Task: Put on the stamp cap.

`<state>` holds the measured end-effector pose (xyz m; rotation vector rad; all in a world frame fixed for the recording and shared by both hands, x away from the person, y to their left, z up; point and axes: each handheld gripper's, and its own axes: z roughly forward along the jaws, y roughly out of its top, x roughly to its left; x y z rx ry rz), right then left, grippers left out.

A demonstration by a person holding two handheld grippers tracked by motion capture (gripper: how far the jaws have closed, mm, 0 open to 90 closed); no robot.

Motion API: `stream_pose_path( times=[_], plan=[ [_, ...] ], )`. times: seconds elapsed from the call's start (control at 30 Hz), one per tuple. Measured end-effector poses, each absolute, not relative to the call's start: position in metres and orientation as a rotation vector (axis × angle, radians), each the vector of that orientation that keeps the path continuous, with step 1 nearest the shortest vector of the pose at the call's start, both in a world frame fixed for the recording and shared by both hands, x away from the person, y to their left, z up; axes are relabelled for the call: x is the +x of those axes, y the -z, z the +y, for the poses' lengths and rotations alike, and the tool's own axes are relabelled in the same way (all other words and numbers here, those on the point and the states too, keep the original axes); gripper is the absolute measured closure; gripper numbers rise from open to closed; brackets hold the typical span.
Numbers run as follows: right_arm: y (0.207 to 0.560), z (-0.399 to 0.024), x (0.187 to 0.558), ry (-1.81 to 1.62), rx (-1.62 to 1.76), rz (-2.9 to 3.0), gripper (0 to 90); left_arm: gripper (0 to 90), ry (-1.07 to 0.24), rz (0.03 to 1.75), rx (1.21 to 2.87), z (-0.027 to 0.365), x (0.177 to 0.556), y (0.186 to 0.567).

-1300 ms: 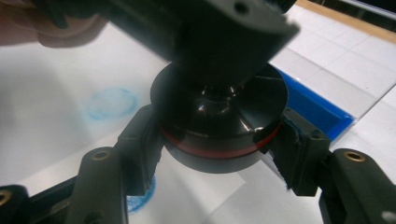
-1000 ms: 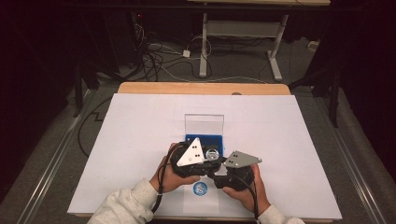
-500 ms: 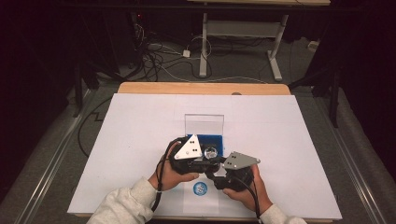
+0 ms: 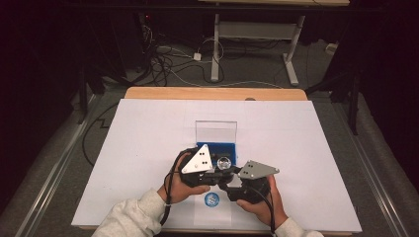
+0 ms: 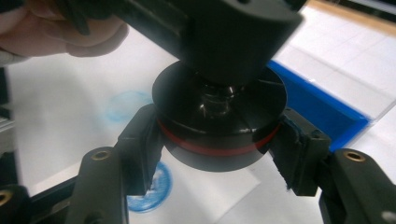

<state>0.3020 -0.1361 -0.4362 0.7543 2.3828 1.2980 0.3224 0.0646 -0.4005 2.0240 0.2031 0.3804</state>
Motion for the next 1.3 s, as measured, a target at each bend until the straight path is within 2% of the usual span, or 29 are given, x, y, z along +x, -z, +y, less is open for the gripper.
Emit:
stream_pose_path(
  times=[0.27,0.6,0.77,0.87,0.97,1.07,1.3],
  plan=[
    [0.439,-0.135,0.302,-1.309,0.767,2.404,39.0,55.2,-0.431,0.157,2.061,0.061,0.318,0.401],
    [0.453,-0.136,0.307,-1.167,0.718,2.455,38.9,54.8,-0.320,0.189,2.153,0.060,0.330,0.413],
    [0.450,-0.135,0.305,-1.159,0.694,2.444,38.9,54.4,-0.324,0.188,2.129,0.061,0.328,0.409],
    [0.448,-0.136,0.305,-1.164,0.687,2.439,38.9,49.3,-0.307,0.195,2.116,0.061,0.328,0.407],
    [0.447,-0.134,0.303,-1.167,0.677,2.446,38.9,48.1,-0.296,0.176,2.101,0.061,0.326,0.407],
    [0.446,-0.134,0.303,-1.172,0.665,2.446,38.9,53.1,-0.321,0.173,2.084,0.061,0.324,0.405],
    [0.447,-0.135,0.303,-1.189,0.668,2.481,38.9,54.9,-0.312,0.147,2.128,0.060,0.324,0.404]
  ],
)
